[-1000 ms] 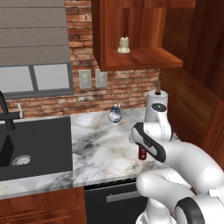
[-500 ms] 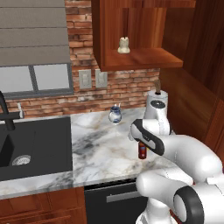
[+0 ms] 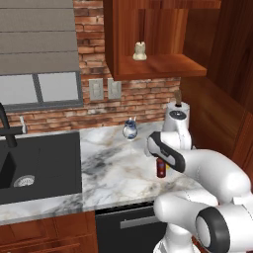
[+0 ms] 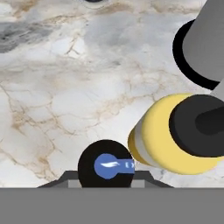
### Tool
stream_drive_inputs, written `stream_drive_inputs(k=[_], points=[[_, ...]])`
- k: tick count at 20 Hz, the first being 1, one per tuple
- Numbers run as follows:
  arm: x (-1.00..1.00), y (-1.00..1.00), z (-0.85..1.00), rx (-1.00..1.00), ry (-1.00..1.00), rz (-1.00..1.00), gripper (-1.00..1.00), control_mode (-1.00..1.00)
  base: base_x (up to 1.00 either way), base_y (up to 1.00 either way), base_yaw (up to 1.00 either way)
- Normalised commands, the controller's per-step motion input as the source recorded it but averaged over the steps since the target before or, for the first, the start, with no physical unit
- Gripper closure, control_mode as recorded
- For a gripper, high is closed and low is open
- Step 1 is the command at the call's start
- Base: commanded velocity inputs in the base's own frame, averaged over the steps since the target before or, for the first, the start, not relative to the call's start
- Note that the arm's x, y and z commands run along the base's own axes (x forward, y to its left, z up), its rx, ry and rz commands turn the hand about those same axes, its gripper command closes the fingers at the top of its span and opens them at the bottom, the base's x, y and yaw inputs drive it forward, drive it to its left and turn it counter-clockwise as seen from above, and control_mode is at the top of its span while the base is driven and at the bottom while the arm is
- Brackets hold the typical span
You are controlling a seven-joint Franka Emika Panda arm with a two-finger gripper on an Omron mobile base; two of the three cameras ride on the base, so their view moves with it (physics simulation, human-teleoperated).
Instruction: Pick the mustard and condiment bottle from the counter and place them in the cabinet.
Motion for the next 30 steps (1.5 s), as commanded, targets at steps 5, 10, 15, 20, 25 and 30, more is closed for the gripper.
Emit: stream_drive_inputs(k=[5,10,15,20,25,30], points=[[-0.12,0.06,0.81,0.02,-0.22,-0.02,1.0,-1.0,0.0,0.0,0.0],[-0.13,0.0,0.91,0.02,-0.25,0.0,1.0,-1.0,0.0,0.0,0.0],[-0.15,0.0,0.96,0.01,-0.24,0.0,1.0,-1.0,0.0,0.0,0.0],[-0.18,0.0,1.0,0.01,-0.22,0.0,1.0,-1.0,0.0,0.0,0.0],[-0.11,0.0,1.0,0.0,-0.16,0.0,1.0,-1.0,0.0,0.0,0.0],[0.0,-0.03,1.0,0.0,-0.09,0.0,1.0,-1.0,0.0,0.0,0.0]])
